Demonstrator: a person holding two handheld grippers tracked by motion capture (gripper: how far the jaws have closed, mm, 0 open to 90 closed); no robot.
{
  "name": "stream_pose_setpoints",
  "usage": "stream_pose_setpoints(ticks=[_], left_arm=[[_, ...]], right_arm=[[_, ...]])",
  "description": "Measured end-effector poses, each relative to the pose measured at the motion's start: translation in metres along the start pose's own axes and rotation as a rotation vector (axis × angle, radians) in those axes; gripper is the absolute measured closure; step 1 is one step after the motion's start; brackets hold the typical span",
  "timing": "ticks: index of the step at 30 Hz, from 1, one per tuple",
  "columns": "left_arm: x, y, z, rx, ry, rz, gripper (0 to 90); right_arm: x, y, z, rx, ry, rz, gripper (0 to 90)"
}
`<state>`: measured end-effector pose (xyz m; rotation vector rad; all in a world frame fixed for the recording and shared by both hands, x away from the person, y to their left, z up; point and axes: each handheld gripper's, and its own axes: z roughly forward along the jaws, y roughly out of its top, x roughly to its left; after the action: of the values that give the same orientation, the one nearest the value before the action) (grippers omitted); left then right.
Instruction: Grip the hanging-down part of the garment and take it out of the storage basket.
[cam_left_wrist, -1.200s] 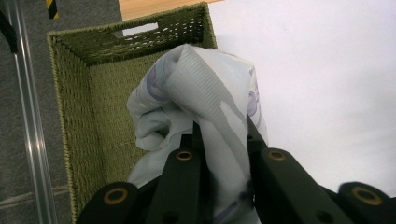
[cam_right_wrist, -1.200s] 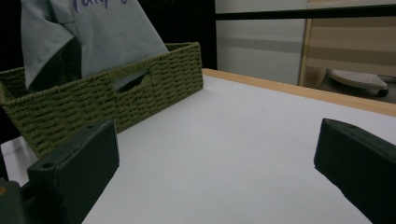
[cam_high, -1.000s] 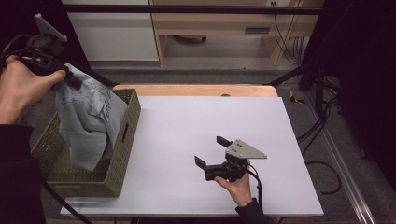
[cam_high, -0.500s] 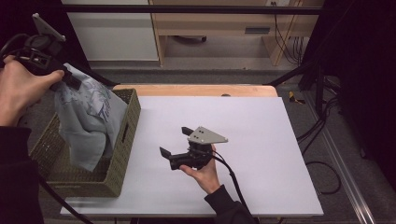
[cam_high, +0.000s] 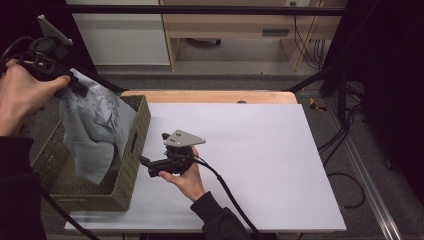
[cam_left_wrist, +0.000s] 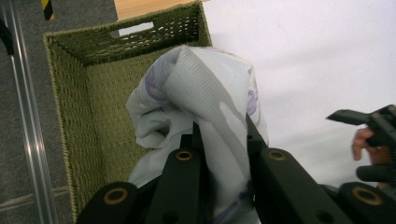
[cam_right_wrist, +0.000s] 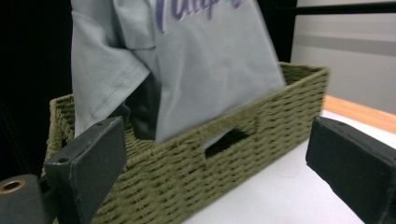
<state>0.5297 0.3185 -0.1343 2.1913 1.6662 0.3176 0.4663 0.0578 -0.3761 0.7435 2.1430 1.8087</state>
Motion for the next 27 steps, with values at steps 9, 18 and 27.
stream_pose_setpoints(ticks=[9, 18, 27], left_arm=[[0.003, 0.000, 0.000, 0.007, -0.003, -0.003, 81.7], [0.001, 0.002, 0.002, 0.011, -0.001, 0.006, 81.8], [-0.004, 0.002, 0.000, 0.010, 0.003, 0.019, 81.7]], right_arm=[[0.014, 0.001, 0.038, 0.035, 0.013, -0.016, 9.3], [0.021, 0.003, 0.072, 0.059, 0.008, -0.040, 14.4], [0.027, 0.005, 0.097, 0.088, -0.011, -0.052, 22.1]])
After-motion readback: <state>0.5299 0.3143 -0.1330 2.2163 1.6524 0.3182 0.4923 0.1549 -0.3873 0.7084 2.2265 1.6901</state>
